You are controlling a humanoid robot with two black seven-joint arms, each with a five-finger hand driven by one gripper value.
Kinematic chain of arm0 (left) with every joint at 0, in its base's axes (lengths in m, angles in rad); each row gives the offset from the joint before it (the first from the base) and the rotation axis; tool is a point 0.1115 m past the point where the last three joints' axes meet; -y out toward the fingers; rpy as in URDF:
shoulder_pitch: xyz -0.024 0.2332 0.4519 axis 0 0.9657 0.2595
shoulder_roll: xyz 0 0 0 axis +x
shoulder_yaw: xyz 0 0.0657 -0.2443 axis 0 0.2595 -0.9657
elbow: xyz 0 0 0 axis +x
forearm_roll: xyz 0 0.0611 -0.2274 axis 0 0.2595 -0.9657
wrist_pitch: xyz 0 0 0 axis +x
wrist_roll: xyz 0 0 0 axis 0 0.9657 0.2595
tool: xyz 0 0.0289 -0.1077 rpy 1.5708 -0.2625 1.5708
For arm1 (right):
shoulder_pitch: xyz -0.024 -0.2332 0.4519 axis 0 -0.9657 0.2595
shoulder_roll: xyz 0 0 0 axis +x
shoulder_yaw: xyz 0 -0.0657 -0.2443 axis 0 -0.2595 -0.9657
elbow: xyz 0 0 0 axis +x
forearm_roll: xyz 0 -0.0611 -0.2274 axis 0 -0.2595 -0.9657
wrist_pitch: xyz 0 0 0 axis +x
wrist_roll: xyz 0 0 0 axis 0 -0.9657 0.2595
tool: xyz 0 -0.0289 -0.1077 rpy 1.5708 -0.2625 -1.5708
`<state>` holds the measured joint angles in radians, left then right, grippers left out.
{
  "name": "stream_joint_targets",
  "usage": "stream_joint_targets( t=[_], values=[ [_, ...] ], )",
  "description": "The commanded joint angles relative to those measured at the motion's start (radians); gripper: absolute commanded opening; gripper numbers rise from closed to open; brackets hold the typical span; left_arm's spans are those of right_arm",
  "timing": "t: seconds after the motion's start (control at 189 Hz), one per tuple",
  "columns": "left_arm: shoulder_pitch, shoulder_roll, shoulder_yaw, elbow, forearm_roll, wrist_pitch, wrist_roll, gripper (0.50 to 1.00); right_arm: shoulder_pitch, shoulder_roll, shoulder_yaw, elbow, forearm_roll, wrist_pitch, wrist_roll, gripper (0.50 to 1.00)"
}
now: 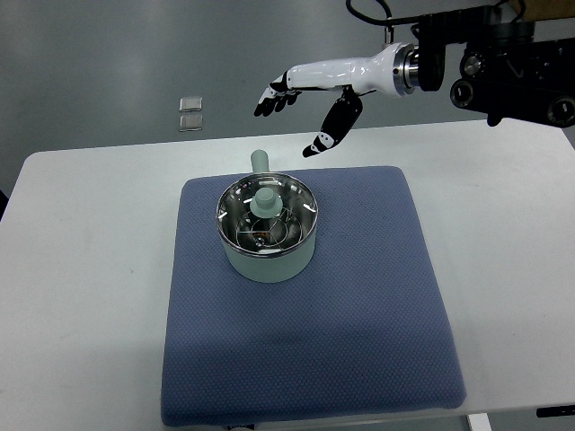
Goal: Open lid and place right of pot
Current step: 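Swing the right hand over the saucepan toward the lid's green knob, then close the right hand's fingers around the green knob of the glass lid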
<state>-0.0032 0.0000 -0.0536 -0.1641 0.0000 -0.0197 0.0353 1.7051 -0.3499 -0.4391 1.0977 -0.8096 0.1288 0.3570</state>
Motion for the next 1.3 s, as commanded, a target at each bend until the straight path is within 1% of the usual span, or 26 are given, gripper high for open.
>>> stream_joint_targets(
  t=[0.0, 0.016, 0.021, 0.074, 0.148, 0.154, 0.186, 0.265, 0.27, 0.281, 0.387, 0.424, 0.477, 0.482, 0.504, 0.583, 0.588, 0.716, 0.721, 0.832, 0.869, 1.076, 1.081, 1.293],
  values=[
    [0.000, 0.000, 0.000, 0.000, 0.000, 0.000, 0.000, 1.000, 0.016, 0.052, -0.030, -0.001, -0.025, -0.015, -0.013, 0.799],
    [0.000, 0.000, 0.000, 0.000, 0.000, 0.000, 0.000, 1.000, 0.016, 0.052, -0.030, -0.001, -0.025, -0.015, -0.013, 0.799],
    [0.000, 0.000, 0.000, 0.000, 0.000, 0.000, 0.000, 1.000, 0.019, 0.075, -0.035, -0.001, -0.048, -0.018, -0.023, 0.795],
    [0.000, 0.000, 0.000, 0.000, 0.000, 0.000, 0.000, 1.000, 0.022, 0.095, -0.039, -0.002, -0.059, -0.023, -0.030, 0.789],
    [0.000, 0.000, 0.000, 0.000, 0.000, 0.000, 0.000, 1.000, 0.024, 0.101, -0.039, -0.002, -0.059, -0.028, -0.038, 0.787],
    [0.000, 0.000, 0.000, 0.000, 0.000, 0.000, 0.000, 1.000, 0.030, 0.117, -0.041, -0.004, -0.060, -0.032, -0.050, 0.787],
    [0.000, 0.000, 0.000, 0.000, 0.000, 0.000, 0.000, 1.000, 0.030, 0.129, -0.046, -0.006, -0.060, -0.032, -0.056, 0.785],
    [0.000, 0.000, 0.000, 0.000, 0.000, 0.000, 0.000, 1.000, 0.030, 0.138, -0.055, -0.006, -0.063, -0.032, -0.058, 0.782],
    [0.000, 0.000, 0.000, 0.000, 0.000, 0.000, 0.000, 1.000, 0.031, 0.152, -0.067, -0.006, -0.075, -0.034, -0.059, 0.770],
    [0.000, 0.000, 0.000, 0.000, 0.000, 0.000, 0.000, 1.000, 0.031, 0.155, -0.069, -0.006, -0.077, -0.034, -0.061, 0.766],
    [0.000, 0.000, 0.000, 0.000, 0.000, 0.000, 0.000, 1.000, 0.028, 0.180, -0.072, -0.007, -0.088, -0.034, -0.061, 0.760],
    [0.000, 0.000, 0.000, 0.000, 0.000, 0.001, 0.000, 1.000, 0.027, 0.187, -0.073, -0.006, -0.089, -0.034, -0.072, 0.756],
    [0.000, 0.000, 0.000, 0.000, 0.000, 0.001, 0.000, 1.000, 0.027, 0.187, -0.073, -0.006, -0.089, -0.034, -0.072, 0.756],
    [-0.001, 0.000, 0.000, 0.000, 0.000, 0.000, 0.000, 1.000, 0.022, 0.195, -0.085, -0.007, -0.097, -0.034, -0.085, 0.750],
    [0.000, 0.000, 0.000, 0.000, 0.000, 0.000, 0.000, 1.000, 0.019, 0.195, -0.089, -0.010, -0.105, -0.034, -0.089, 0.750],
    [-0.001, 0.000, 0.000, 0.000, 0.000, 0.000, 0.000, 1.000, 0.016, 0.198, -0.090, -0.012, -0.115, -0.035, -0.089, 0.744],
    [0.000, 0.000, 0.000, 0.000, 0.000, 0.000, 0.000, 1.000, 0.015, 0.209, -0.092, -0.015, -0.131, -0.037, -0.090, 0.734],
    [0.000, 0.000, 0.000, 0.000, 0.000, 0.000, 0.000, 1.000, 0.013, 0.213, -0.092, -0.016, -0.141, -0.047, -0.104, 0.729],
    [0.000, 0.000, 0.000, 0.000, 0.000, 0.000, 0.000, 1.000, 0.010, 0.215, -0.096, -0.016, -0.154, -0.054, -0.113, 0.729],
    [0.000, 0.000, 0.000, 0.000, 0.000, 0.000, 0.000, 1.000, 0.008, 0.215, -0.104, -0.019, -0.175, -0.057, -0.113, 0.725],
    [0.000, 0.000, 0.000, 0.000, 0.000, 0.000, 0.000, 1.000, 0.008, 0.216, -0.105, -0.021, -0.187, -0.070, -0.115, 0.723],
    [0.000, 0.000, 0.000, 0.000, 0.000, 0.000, 0.000, 1.000, 0.008, 0.216, -0.113, -0.021, -0.195, -0.070, -0.121, 0.707],
    [0.000, 0.000, 0.000, 0.000, 0.000, 0.000, 0.000, 1.000, 0.008, 0.216, -0.113, -0.021, -0.206, -0.070, -0.124, 0.699],
    [0.000, 0.000, 0.001, 0.000, 0.000, 0.001, 0.000, 1.000, 0.002, 0.230, -0.115, -0.021, -0.211, -0.070, -0.127, 0.693]
  ],
)
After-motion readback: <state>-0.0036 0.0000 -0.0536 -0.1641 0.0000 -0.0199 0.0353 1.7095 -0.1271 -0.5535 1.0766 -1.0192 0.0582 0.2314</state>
